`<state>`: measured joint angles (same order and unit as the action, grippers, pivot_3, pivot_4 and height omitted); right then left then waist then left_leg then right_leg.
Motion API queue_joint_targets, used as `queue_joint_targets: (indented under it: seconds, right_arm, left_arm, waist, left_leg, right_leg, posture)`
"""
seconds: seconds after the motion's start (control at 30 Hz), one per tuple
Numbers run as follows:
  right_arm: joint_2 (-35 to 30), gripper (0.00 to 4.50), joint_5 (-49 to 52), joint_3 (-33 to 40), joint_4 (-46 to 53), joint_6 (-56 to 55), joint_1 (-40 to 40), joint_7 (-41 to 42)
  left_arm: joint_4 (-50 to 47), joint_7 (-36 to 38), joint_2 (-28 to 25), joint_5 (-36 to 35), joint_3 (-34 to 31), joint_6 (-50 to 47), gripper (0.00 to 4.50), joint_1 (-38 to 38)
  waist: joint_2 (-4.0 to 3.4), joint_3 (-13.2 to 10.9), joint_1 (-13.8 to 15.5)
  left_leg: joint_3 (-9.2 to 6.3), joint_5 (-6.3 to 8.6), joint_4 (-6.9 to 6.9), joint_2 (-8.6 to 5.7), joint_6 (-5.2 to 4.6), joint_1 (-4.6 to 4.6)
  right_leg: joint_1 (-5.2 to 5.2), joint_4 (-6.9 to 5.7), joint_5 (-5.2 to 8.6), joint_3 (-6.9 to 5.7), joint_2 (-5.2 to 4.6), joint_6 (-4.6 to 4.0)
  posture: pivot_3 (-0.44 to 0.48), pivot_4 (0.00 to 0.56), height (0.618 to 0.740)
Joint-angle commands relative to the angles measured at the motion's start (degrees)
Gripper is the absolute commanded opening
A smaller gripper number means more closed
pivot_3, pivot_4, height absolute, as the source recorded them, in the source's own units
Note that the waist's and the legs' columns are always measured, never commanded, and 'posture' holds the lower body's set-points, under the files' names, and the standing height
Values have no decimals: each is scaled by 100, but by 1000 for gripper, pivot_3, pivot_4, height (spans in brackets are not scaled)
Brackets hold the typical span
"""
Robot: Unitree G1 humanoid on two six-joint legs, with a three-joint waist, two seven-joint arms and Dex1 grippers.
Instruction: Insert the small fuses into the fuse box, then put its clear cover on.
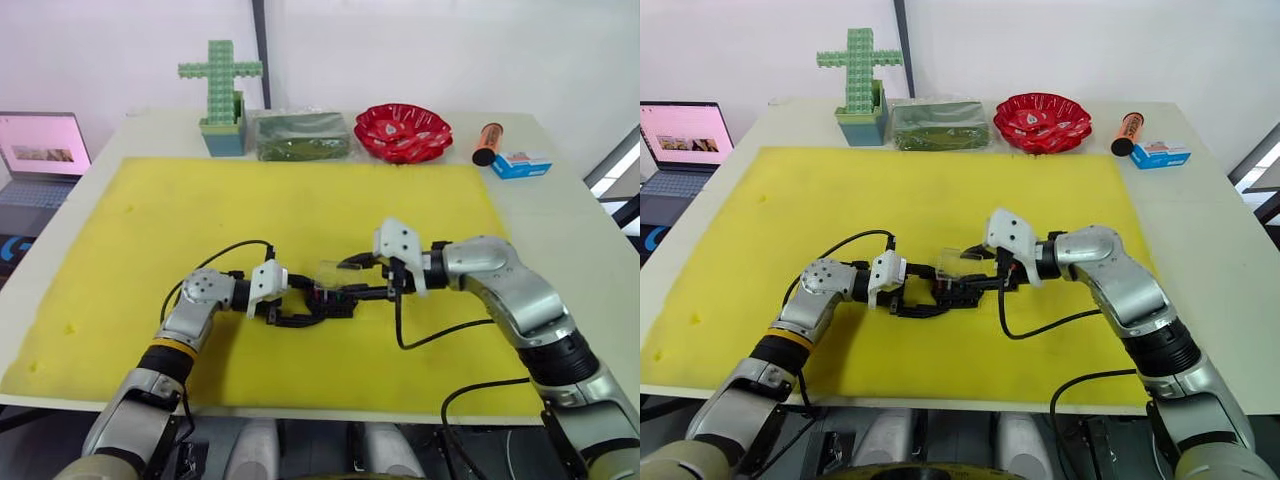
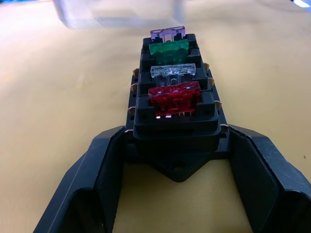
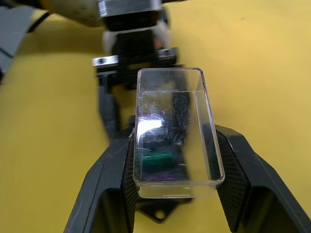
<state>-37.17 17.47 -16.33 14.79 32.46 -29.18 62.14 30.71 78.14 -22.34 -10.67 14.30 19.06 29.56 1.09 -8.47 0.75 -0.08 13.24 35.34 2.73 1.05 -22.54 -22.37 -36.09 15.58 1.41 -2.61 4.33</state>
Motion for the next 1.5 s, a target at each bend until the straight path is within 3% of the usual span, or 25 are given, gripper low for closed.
queue_joint_targets:
  seconds: [0.03, 0.37, 1.5]
  right_arm:
    - [-53, 1810, -79, -93, 301, 23, 26, -22]
    - [37, 1810, -302, -271, 262, 85, 85, -235]
    - [-10, 1810, -523, -626, 109, 454, -81, -226]
  left_arm:
    - [606, 216, -42, 243, 109, 321, 2792, 146]
    - [966, 262, -15, 269, 122, 571, 2792, 275]
    - [814, 145, 13, 329, 172, 573, 2792, 210]
  waist:
    - [0, 0, -2]
    - [1, 0, -2]
    - [0, 1, -1]
  left_leg:
    - [-1, 0, 0, 0, 0, 0]
    - [-1, 0, 0, 1, 0, 1]
    - [-2, 0, -1, 2, 0, 2]
  right_leg:
    - [-1, 0, 0, 0, 1, 0]
    - [0, -1, 0, -1, 1, 0]
    - [-1, 1, 1, -2, 1, -1]
  posture:
    - [0, 150, 740]
    - [0, 150, 740]
    - [0, 150, 740]
